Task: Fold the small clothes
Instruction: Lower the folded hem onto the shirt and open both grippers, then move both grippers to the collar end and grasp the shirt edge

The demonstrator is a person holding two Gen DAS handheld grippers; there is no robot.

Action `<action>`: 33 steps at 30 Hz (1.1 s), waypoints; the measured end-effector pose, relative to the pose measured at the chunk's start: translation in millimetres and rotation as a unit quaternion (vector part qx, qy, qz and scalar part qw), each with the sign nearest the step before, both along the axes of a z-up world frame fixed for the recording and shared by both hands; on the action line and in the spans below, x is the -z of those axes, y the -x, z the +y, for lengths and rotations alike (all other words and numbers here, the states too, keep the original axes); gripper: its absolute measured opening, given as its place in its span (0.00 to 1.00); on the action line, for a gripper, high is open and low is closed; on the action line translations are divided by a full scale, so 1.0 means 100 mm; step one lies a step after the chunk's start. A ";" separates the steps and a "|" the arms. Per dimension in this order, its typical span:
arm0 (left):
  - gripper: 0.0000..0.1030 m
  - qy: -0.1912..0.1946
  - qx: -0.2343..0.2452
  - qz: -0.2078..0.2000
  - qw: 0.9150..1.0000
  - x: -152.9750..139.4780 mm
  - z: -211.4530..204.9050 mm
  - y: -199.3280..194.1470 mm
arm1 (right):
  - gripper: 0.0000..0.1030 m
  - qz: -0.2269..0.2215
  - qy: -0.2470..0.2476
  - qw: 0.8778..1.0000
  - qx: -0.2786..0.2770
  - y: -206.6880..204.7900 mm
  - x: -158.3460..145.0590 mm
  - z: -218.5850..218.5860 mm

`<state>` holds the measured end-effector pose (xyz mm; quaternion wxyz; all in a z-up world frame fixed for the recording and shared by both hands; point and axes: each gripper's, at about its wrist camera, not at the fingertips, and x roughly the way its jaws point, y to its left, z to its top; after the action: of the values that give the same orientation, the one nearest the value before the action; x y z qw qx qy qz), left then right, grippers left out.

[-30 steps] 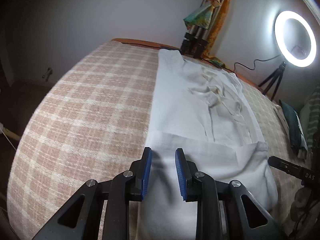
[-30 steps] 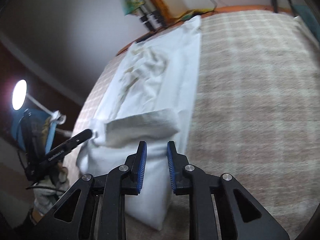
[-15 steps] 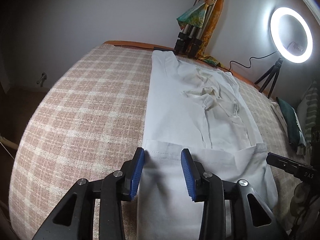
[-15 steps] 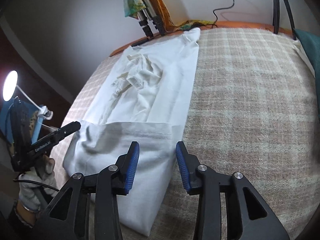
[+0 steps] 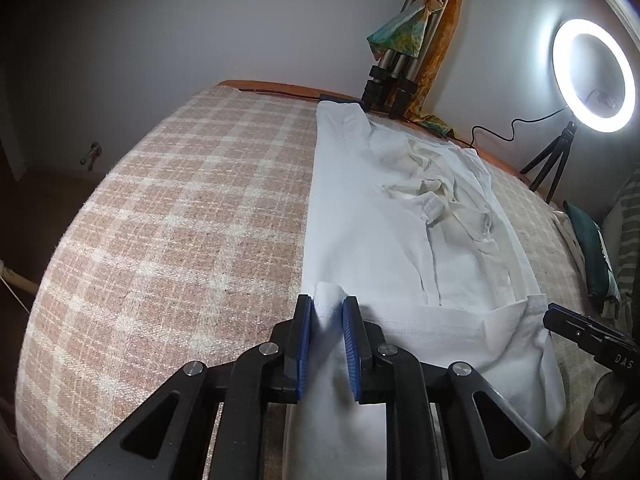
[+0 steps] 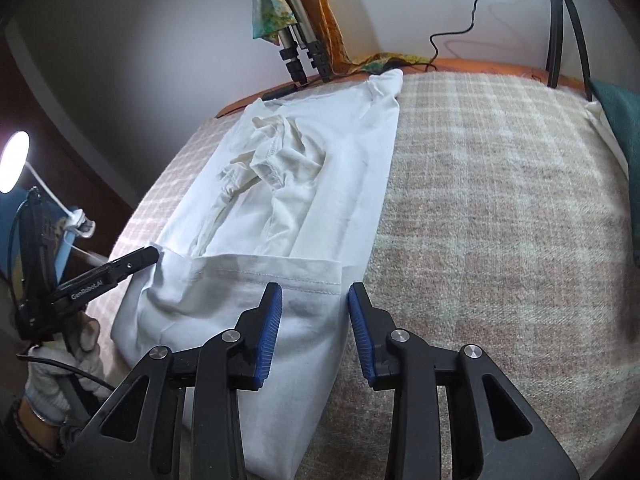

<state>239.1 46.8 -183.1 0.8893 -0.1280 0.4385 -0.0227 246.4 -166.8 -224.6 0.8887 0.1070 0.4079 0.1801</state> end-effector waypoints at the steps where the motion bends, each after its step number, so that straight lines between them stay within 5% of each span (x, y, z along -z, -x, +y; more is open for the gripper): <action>1: 0.09 0.002 -0.001 0.000 1.000 0.00 0.00 0.00 | 0.32 -0.002 0.001 1.000 -0.001 0.00 0.00 0.01; 6: 0.07 0.000 0.000 0.000 1.000 0.00 -0.01 -0.01 | 0.31 0.000 0.012 1.000 -0.009 -0.03 0.04 0.06; 9: 0.06 -0.003 -0.001 -0.003 1.000 0.00 -0.02 -0.01 | 0.05 -0.004 0.015 1.000 -0.016 -0.02 0.04 0.10; 16: 0.06 -0.016 -0.016 -0.010 1.000 -0.02 -0.02 -0.01 | 0.01 -0.009 0.046 0.999 0.023 0.02 0.02 0.04; 19: 0.28 0.002 -0.016 -0.006 1.000 -0.05 0.00 -0.02 | 0.01 -0.003 0.027 0.999 0.017 0.01 0.01 -0.03; 24: 0.31 -0.015 0.011 -0.035 0.999 -0.34 -0.10 -0.07 | 0.08 -0.007 0.001 1.000 0.015 -0.01 -0.16 -0.16; 28: 0.35 -0.013 0.035 -0.051 0.998 -0.53 -0.17 -0.21 | 0.32 -0.019 -0.028 0.999 0.014 -0.12 -0.30 -0.25; 33: 0.36 -0.022 0.038 -0.055 0.998 -0.58 -0.03 -0.55 | 0.32 -0.011 -0.029 0.999 0.016 -0.44 -0.37 -0.29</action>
<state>293.9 43.6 -124.9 0.9132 -0.0901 0.3938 -0.0540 290.5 -196.2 -187.9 0.8924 0.1373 0.3906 0.1792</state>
